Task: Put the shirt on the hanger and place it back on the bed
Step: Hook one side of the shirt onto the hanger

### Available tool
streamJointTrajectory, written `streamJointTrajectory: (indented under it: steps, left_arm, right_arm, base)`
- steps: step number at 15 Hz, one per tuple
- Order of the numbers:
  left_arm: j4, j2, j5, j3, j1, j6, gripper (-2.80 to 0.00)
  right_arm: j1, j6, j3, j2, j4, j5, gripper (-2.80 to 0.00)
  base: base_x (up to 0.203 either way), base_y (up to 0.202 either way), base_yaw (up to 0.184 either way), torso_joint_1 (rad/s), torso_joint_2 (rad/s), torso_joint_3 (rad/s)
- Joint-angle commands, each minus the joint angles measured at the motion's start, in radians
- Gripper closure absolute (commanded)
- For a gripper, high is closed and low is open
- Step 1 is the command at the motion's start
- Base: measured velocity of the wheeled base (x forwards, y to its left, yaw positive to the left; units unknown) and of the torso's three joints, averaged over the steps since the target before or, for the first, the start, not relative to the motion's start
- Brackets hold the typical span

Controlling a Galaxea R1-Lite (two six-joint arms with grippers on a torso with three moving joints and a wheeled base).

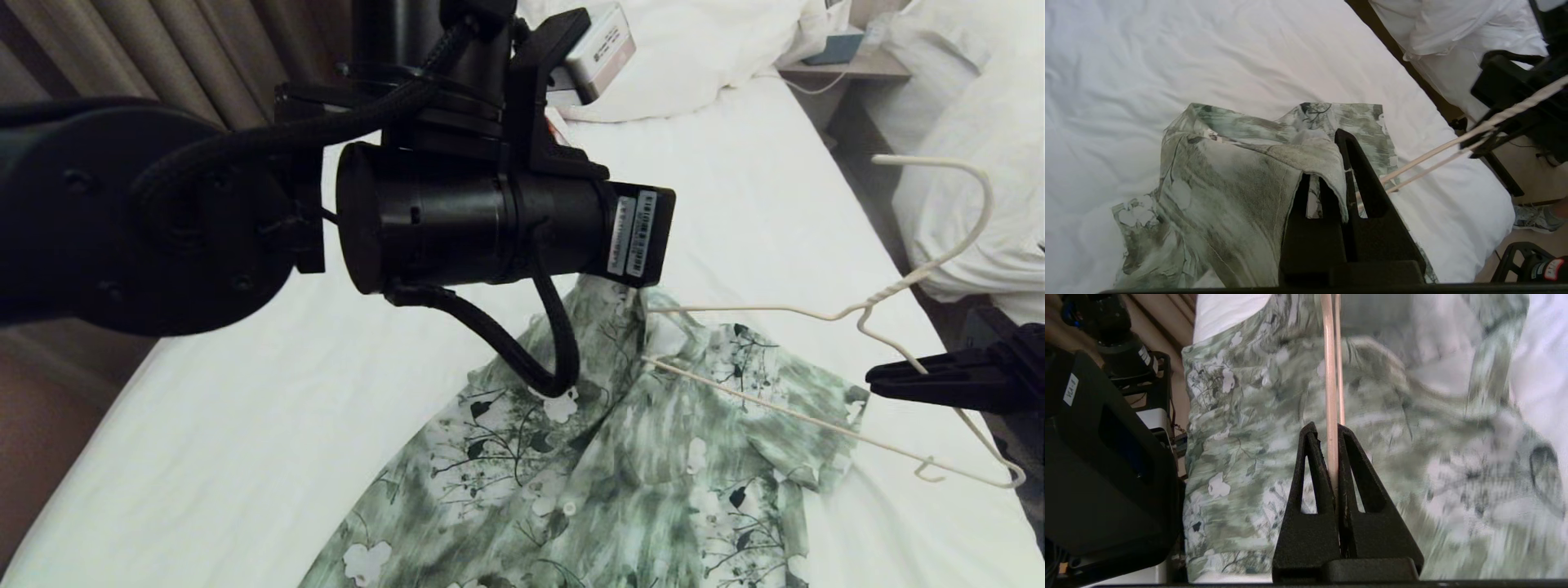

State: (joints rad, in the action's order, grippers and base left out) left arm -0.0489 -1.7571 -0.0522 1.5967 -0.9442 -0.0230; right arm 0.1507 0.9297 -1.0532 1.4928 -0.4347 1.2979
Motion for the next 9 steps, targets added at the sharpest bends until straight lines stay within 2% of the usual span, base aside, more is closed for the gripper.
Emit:
streamJointTrajectory:
  steps: [1, 4, 6, 9]
  left_arm:
    - [0.001, -0.020, -0.028, 0.015, -0.053, -0.001, 0.00]
    - [0.006, -0.053, -0.075, 0.053, -0.146, -0.002, 0.00]
    - [0.006, -0.097, -0.087, 0.094, -0.177, -0.004, 0.00]
    - [0.006, -0.108, -0.092, 0.079, -0.225, -0.014, 0.00]
  right_arm:
    - [-0.017, 0.005, -0.027, 0.026, -0.002, 0.008, 0.00]
    - [-0.036, 0.004, -0.042, 0.047, -0.003, 0.017, 0.00]
    - [-0.046, 0.004, -0.042, 0.056, -0.001, 0.021, 0.00]
    - [-0.041, 0.005, -0.076, 0.084, -0.001, 0.024, 0.00]
  base:
    - [0.000, 0.000, 0.000, 0.000, 0.00, 0.000]
    - [0.000, 0.000, 0.000, 0.000, 0.00, 0.000]
    - [0.000, 0.000, 0.000, 0.000, 0.00, 0.000]
    - [0.000, 0.000, 0.000, 0.000, 0.00, 0.000]
